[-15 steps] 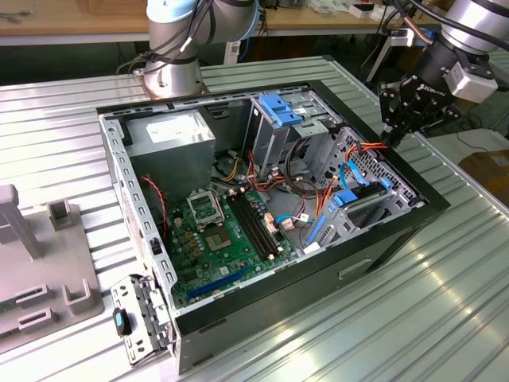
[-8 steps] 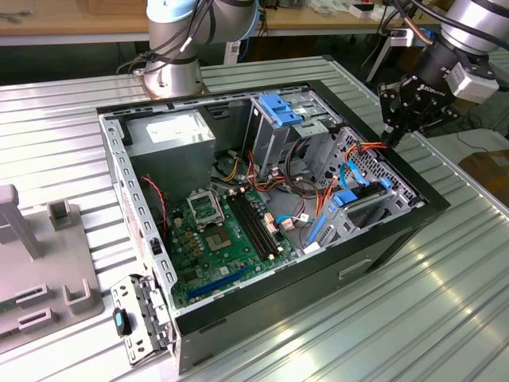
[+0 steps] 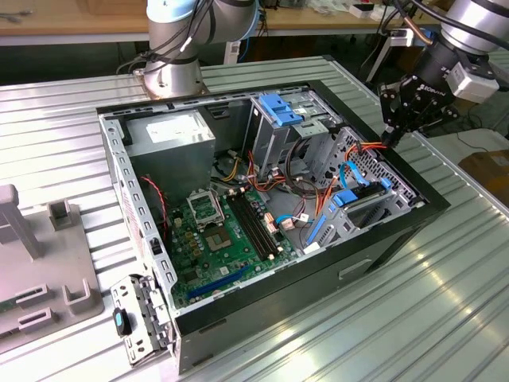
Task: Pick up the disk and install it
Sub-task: 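Insert the first disk wire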
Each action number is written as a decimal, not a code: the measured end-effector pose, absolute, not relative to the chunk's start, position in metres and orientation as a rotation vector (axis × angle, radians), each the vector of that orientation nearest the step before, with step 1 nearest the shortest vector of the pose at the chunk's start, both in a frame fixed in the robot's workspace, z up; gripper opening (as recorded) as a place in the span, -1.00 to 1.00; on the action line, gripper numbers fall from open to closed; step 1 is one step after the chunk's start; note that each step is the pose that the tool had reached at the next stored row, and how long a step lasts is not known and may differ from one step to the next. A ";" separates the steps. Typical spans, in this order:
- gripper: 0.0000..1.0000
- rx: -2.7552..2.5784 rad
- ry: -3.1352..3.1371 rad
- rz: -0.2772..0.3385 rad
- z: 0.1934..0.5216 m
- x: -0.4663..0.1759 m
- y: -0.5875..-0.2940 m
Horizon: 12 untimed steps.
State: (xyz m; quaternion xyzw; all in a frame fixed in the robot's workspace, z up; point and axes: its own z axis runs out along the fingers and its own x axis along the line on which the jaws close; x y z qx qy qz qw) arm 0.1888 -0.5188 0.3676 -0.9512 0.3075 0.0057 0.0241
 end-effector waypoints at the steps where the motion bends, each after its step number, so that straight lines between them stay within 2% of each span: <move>1: -0.67 -2.943 0.951 0.018 0.368 0.189 -0.519; 12: -0.67 -2.925 0.993 -0.005 0.375 0.164 -0.519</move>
